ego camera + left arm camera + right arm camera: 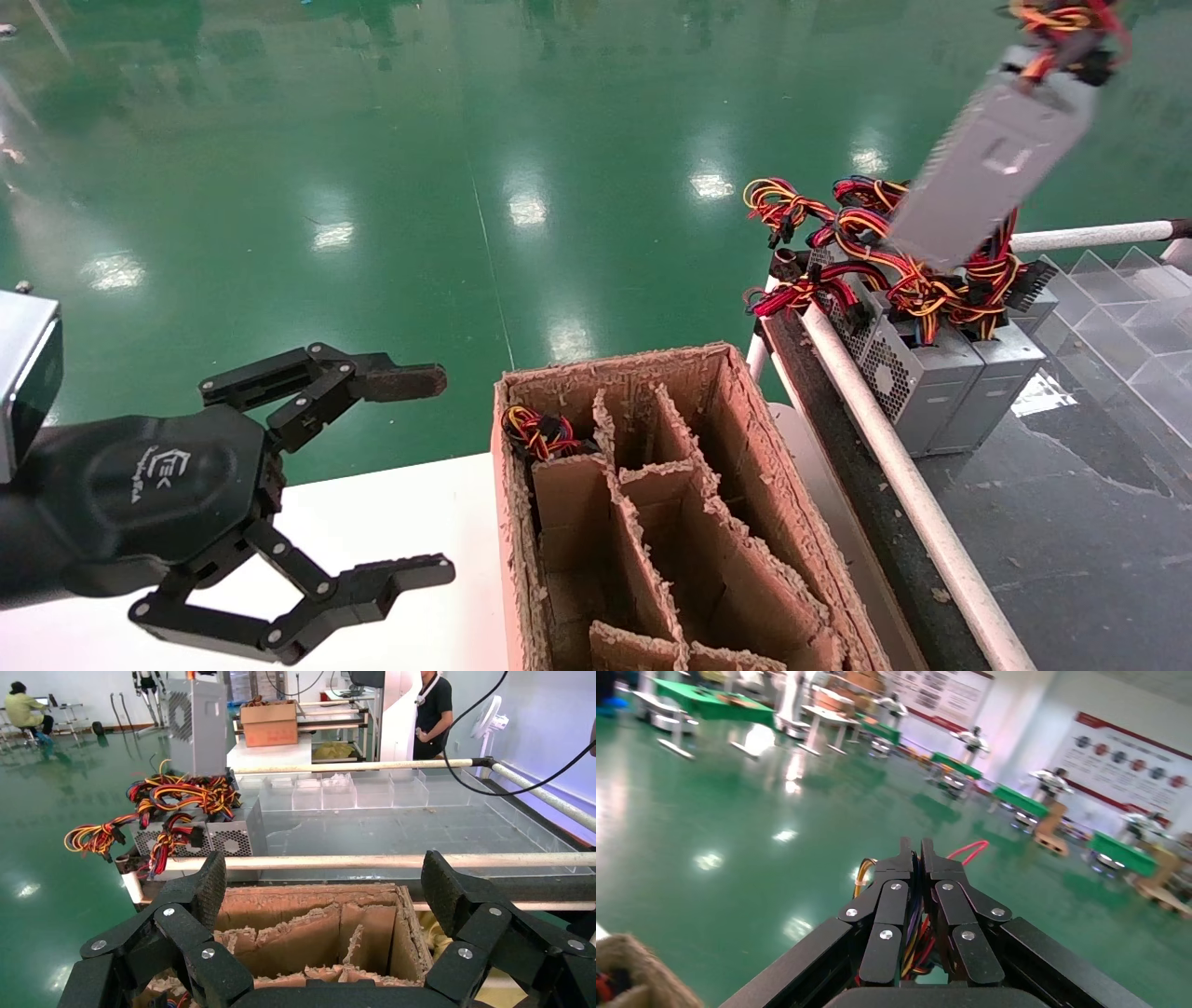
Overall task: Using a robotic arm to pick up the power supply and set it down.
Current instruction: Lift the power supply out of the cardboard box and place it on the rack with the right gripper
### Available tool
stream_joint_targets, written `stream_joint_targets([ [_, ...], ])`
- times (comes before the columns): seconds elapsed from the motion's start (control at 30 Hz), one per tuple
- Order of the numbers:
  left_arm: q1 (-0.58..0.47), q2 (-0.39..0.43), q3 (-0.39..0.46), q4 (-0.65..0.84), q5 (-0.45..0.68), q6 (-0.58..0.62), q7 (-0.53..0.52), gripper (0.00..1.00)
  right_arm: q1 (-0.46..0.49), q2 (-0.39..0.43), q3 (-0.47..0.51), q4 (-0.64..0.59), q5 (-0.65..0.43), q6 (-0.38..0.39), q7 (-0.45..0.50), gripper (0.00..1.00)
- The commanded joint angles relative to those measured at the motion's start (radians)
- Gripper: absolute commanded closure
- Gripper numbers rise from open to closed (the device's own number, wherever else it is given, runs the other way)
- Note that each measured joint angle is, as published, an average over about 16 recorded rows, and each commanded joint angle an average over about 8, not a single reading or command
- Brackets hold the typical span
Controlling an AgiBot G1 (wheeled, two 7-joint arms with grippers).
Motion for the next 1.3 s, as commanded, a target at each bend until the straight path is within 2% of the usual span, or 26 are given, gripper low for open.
stream_joint_targets([
  [0.03, 0.000, 0.000, 0.000, 0.000, 0.000, 0.000, 0.000, 0.00, 0.015, 0.025, -0.004, -0.005, -0.006, 0.006, 0.002, 1.00],
  [0.47, 0.000, 0.000, 0.000, 0.000, 0.000, 0.000, 0.000, 0.00, 0.066, 0.168, -0.039, -0.024, -0.060, 0.032, 0.003, 1.00],
  [0.8, 0.000, 0.000, 0.000, 0.000, 0.000, 0.000, 0.000, 0.00, 0.007, 0.244, -0.057, -0.079, -0.087, 0.026, -0.012, 1.00],
  [1.03, 0.000, 0.000, 0.000, 0.000, 0.000, 0.000, 0.000, 0.00, -0.072, 0.256, -0.051, -0.132, -0.081, 0.057, -0.031, 1.00],
  [1.3, 0.000, 0.000, 0.000, 0.000, 0.000, 0.000, 0.000, 0.00, -0.167, 0.208, -0.027, -0.168, -0.052, 0.138, -0.038, 1.00],
])
